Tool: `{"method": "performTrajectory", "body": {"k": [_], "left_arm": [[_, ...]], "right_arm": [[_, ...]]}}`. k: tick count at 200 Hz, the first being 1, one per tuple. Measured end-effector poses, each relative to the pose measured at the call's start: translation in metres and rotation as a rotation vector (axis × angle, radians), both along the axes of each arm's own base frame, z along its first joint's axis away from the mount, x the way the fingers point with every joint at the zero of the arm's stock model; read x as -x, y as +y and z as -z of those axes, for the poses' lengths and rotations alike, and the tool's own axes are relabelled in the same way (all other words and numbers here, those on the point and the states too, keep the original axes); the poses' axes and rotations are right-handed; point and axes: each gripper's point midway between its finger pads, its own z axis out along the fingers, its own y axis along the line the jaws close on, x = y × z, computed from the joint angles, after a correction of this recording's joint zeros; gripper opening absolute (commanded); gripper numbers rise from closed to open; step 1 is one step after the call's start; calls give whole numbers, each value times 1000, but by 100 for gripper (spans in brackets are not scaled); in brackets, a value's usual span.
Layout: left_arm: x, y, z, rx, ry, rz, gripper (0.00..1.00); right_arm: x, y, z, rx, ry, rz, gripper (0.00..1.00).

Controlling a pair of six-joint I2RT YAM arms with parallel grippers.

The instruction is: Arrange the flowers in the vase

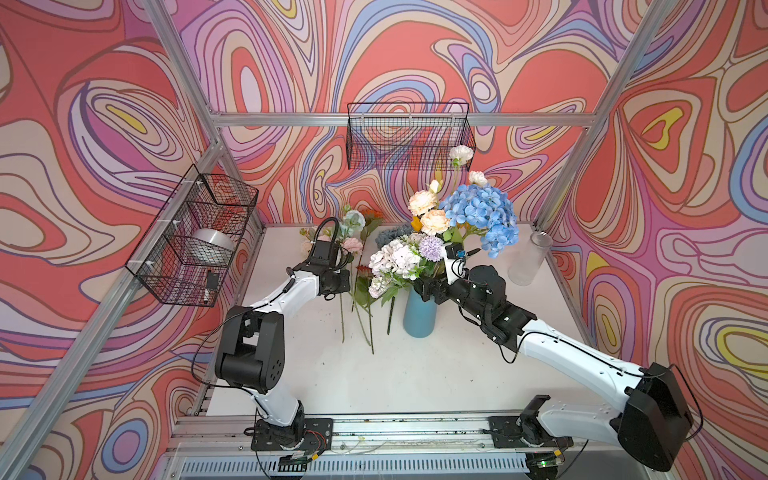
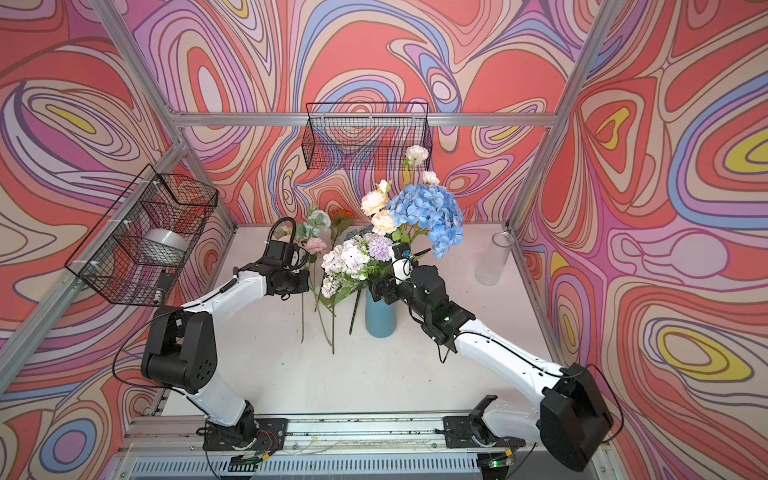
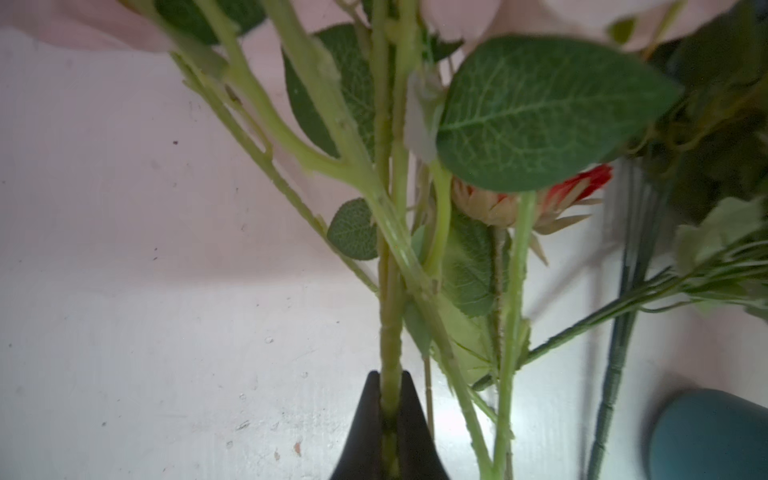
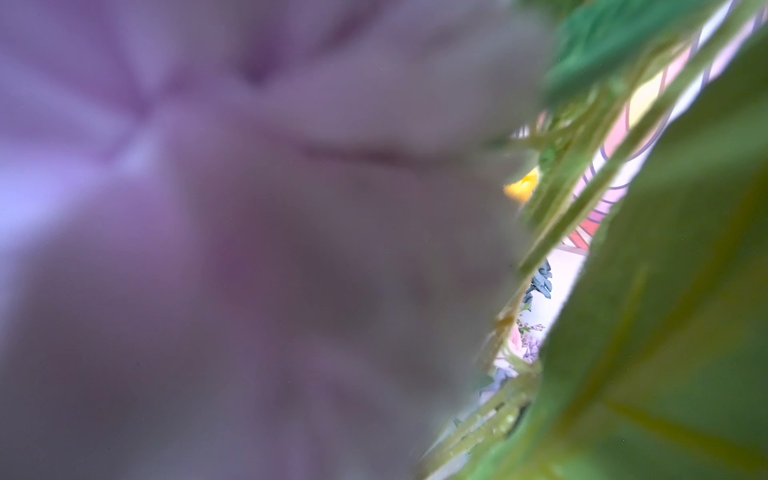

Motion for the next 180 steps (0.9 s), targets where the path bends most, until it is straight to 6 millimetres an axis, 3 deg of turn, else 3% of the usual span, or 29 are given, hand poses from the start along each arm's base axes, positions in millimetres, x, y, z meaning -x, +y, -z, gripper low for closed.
{"method": "performTrajectory", "body": {"k": [23, 41, 61, 104, 144, 158, 180], "left_arm": [[1, 17, 21, -75, 39, -56, 3], [0, 28, 37, -111, 84, -86, 45], [-5, 33, 42, -127, 103, -108, 61], [-11, 28, 15, -80, 44, -127, 65], [9, 5, -25, 65, -49, -126, 63], [15, -6, -26, 119, -52, -124, 62], [27, -19, -9, 175, -15, -130, 62]], "right_arm": [[1, 0, -2, -2, -4, 0, 97], [1, -1, -3, -4, -6, 0, 98], [1, -1, -4, -6, -8, 0, 97], [3, -3, -8, -13, -17, 1, 98], [3, -3, -8, -15, -20, 2, 97], [3, -3, -8, -17, -23, 3, 97], [3, -3, -8, -18, -26, 4, 97]]}}
